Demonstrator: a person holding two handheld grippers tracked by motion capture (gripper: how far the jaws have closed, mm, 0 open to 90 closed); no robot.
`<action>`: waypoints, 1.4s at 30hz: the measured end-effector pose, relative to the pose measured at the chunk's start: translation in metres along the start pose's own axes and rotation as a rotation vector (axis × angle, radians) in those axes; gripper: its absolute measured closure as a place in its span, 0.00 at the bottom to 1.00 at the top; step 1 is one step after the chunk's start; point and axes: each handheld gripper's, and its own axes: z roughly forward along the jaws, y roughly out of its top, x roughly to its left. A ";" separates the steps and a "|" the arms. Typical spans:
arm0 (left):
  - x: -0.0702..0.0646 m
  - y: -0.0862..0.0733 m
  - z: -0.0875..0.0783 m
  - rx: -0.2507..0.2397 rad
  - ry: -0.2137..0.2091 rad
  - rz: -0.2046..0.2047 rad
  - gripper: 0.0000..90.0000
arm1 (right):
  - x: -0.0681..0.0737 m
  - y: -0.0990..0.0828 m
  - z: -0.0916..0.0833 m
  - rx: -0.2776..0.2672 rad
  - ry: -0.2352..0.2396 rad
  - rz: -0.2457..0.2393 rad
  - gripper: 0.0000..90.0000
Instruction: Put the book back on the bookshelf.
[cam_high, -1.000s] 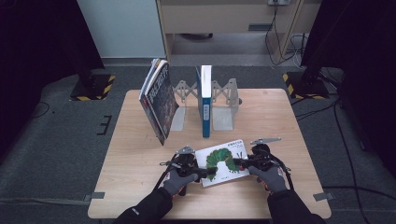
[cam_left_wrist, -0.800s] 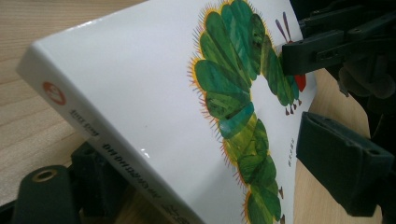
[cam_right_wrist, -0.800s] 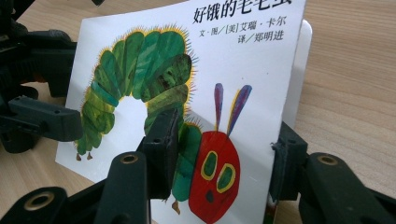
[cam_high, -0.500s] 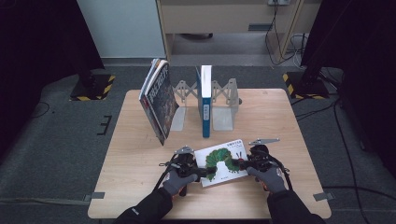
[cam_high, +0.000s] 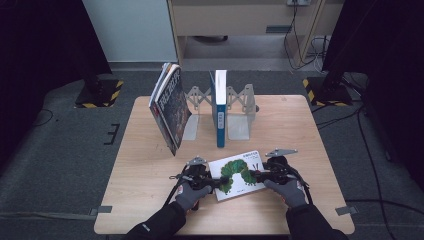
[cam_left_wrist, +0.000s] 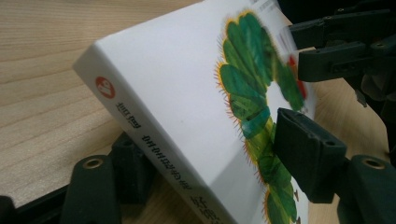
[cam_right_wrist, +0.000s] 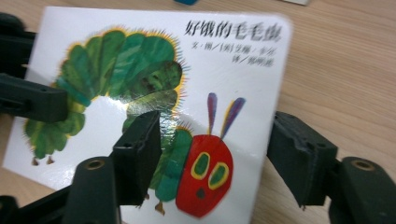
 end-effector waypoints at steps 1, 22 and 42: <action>0.000 0.000 0.000 0.001 -0.001 -0.002 0.38 | -0.002 -0.001 0.001 0.007 -0.003 0.015 0.39; 0.000 0.000 0.000 0.008 -0.038 -0.043 0.35 | -0.003 0.000 0.016 0.035 0.061 0.083 0.48; -0.018 0.015 -0.021 -0.021 -0.102 -0.019 0.65 | -0.005 0.003 0.008 -0.059 0.102 0.106 0.45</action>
